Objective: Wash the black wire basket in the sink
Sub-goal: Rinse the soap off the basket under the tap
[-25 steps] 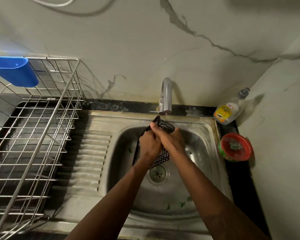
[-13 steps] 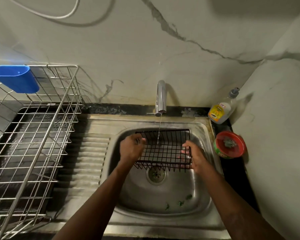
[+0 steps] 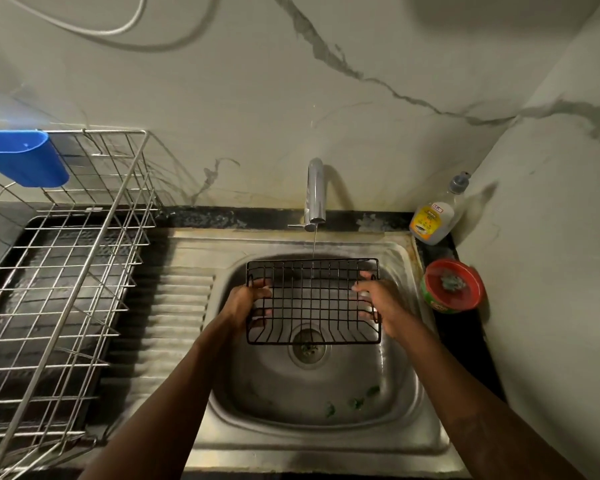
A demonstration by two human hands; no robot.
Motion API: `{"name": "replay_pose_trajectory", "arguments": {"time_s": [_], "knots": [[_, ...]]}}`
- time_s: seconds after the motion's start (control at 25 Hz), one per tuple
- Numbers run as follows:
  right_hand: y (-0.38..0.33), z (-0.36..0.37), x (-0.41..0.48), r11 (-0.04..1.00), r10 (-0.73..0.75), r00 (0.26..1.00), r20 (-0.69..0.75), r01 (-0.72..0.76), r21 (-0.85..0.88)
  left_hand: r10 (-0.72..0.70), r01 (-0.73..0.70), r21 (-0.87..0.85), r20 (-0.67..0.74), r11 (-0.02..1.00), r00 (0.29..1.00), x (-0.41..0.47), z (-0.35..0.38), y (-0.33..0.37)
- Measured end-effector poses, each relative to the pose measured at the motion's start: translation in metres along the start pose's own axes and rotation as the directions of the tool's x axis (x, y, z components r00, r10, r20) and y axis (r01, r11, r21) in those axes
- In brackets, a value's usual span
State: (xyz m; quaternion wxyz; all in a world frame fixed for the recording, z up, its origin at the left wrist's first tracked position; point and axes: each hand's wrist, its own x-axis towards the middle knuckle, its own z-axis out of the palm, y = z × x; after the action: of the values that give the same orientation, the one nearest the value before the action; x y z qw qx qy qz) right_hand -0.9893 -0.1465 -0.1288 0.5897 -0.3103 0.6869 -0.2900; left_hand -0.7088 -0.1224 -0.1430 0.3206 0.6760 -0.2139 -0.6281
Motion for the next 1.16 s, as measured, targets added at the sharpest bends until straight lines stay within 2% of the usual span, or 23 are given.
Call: {"name": "replay_pose_trajectory", "arguments": {"time_s": [0.08, 0.12, 0.2, 0.28, 0.36, 0.44, 0.56, 0.6, 0.68, 0.8, 0.88, 0.92, 0.96, 1.0, 1.08, 1.12, 1.16], "knots": [[-0.014, 0.013, -0.004, 0.951, -0.131, 0.984, -0.120, 0.090, -0.297, 0.004, -0.002, 0.034, -0.035, 0.999, 0.999, 0.000, -0.005, -0.002], [-0.021, 0.019, -0.006, 0.883, -0.233, 0.961, -0.147, 0.145, -0.447, 0.009, -0.005, 0.066, -0.056, 0.998, 0.998, 0.001, -0.010, -0.004], [-0.036, 0.033, -0.009, 0.723, -0.464, 0.880, -0.099, 0.312, -0.616, 0.021, -0.003, 0.148, -0.126, 0.989, 0.992, 0.001, -0.018, -0.004], [-0.056, 0.051, 0.000, 0.605, -0.588, 0.808, 0.033, 0.467, -0.645, 0.045, 0.000, 0.221, -0.198, 0.975, 0.979, -0.002, -0.021, -0.001], [-0.081, 0.069, 0.019, 0.582, -0.535, 0.832, 0.149, 0.490, -0.649, 0.039, 0.016, 0.250, -0.214, 0.968, 0.976, -0.001, -0.021, 0.001], [-0.100, 0.084, 0.036, 0.554, -0.407, 0.883, 0.232, 0.441, -0.706, -0.001, 0.047, 0.240, -0.188, 0.970, 0.982, 0.003, -0.018, 0.004], [-0.112, 0.093, 0.048, 0.447, -0.217, 0.878, 0.428, 0.479, -0.756, -0.001, 0.035, 0.240, -0.140, 0.970, 0.990, 0.005, -0.008, 0.010], [-0.115, 0.094, 0.048, 0.455, -0.180, 0.866, 0.466, 0.493, -0.742, 0.014, 0.019, 0.251, -0.130, 0.968, 0.991, 0.005, -0.004, 0.012], [-0.120, 0.092, 0.048, 0.597, -0.197, 0.846, 0.495, 0.504, -0.624, 0.035, -0.001, 0.272, -0.121, 0.962, 0.992, 0.004, -0.001, 0.016], [-0.121, 0.076, 0.046, 0.855, -0.361, 0.856, 0.370, 0.462, -0.236, 0.059, -0.029, 0.299, -0.094, 0.954, 0.994, 0.003, -0.005, 0.018], [-0.117, 0.064, 0.039, 0.930, -0.352, 0.882, 0.313, 0.367, 0.011, 0.118, -0.097, 0.354, -0.037, 0.930, 0.992, 0.000, -0.011, 0.017], [-0.114, 0.060, 0.035, 0.942, -0.332, 0.893, 0.304, 0.329, 0.062, 0.159, -0.143, 0.383, -0.008, 0.913, 0.987, -0.002, -0.014, 0.017], [-0.108, 0.057, 0.034, 0.946, -0.322, 0.912, 0.256, 0.317, 0.060, 0.200, -0.189, 0.416, 0.019, 0.890, 0.980, -0.006, -0.018, 0.016], [-0.103, 0.054, 0.033, 0.945, -0.319, 0.936, 0.151, 0.325, -0.022, 0.236, -0.230, 0.441, 0.041, 0.868, 0.971, -0.008, -0.023, 0.016], [-0.087, 0.042, 0.037, 0.897, -0.310, 0.946, -0.091, 0.260, -0.358, 0.294, -0.305, 0.449, 0.096, 0.840, 0.951, -0.015, -0.032, 0.016], [-0.079, 0.034, 0.037, 0.840, -0.281, 0.948, -0.151, 0.167, -0.516, 0.320, -0.345, 0.428, 0.132, 0.836, 0.938, -0.020, -0.036, 0.015], [-0.072, 0.028, 0.035, 0.779, -0.209, 0.966, -0.152, 0.070, -0.622, 0.349, -0.385, 0.392, 0.164, 0.835, 0.923, -0.024, -0.041, 0.015]]}}
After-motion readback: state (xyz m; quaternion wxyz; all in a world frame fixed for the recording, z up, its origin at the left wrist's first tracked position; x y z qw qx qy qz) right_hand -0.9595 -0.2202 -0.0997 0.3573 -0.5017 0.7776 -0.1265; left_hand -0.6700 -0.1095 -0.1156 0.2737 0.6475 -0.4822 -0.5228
